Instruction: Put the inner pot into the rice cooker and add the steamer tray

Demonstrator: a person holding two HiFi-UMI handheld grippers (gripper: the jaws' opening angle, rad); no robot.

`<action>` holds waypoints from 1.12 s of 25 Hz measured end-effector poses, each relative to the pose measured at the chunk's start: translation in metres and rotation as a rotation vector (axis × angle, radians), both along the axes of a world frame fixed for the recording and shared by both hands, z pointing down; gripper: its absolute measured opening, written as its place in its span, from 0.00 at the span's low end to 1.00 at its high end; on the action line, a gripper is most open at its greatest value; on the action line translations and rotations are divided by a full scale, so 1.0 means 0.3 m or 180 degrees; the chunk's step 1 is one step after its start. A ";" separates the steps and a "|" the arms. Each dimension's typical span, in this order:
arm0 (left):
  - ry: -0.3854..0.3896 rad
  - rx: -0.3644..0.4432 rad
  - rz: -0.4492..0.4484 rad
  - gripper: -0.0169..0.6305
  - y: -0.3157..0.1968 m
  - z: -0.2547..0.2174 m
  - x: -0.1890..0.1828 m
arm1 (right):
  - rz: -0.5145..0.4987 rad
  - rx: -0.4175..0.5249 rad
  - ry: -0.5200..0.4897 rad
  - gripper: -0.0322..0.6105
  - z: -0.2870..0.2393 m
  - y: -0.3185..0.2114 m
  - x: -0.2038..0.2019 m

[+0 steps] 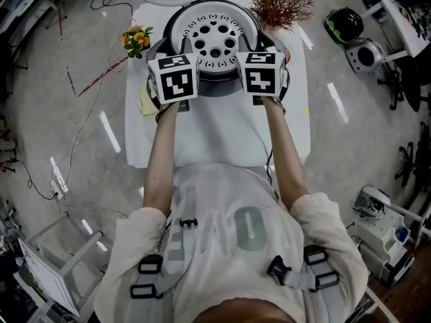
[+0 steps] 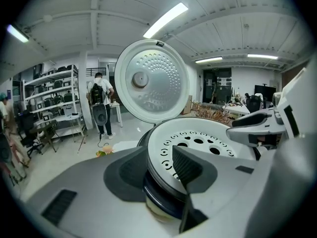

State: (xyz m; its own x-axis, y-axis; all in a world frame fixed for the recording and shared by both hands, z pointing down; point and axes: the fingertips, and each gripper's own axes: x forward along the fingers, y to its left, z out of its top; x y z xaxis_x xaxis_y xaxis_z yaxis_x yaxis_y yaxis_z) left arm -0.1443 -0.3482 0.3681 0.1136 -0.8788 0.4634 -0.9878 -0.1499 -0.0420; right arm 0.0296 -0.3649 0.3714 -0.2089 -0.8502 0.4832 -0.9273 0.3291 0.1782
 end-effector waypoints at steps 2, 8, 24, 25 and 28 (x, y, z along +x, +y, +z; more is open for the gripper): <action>0.0020 -0.0003 0.0000 0.24 0.002 -0.001 -0.004 | -0.0021 0.0021 0.0022 0.32 -0.002 0.000 -0.003; 0.0071 -0.0021 0.0014 0.24 0.001 0.003 -0.001 | -0.0024 -0.0014 -0.0040 0.32 0.000 0.001 -0.001; 0.0174 0.1039 -0.0006 0.24 0.098 -0.419 -0.035 | -0.0434 0.0939 -0.0599 0.32 -0.402 0.099 -0.032; 0.0171 0.1148 0.0013 0.24 0.122 -0.453 -0.028 | -0.0468 0.1028 -0.0614 0.32 -0.430 0.121 -0.034; 0.0175 0.1433 0.0064 0.24 0.204 -0.527 -0.001 | -0.0544 0.1250 -0.0638 0.29 -0.492 0.190 -0.034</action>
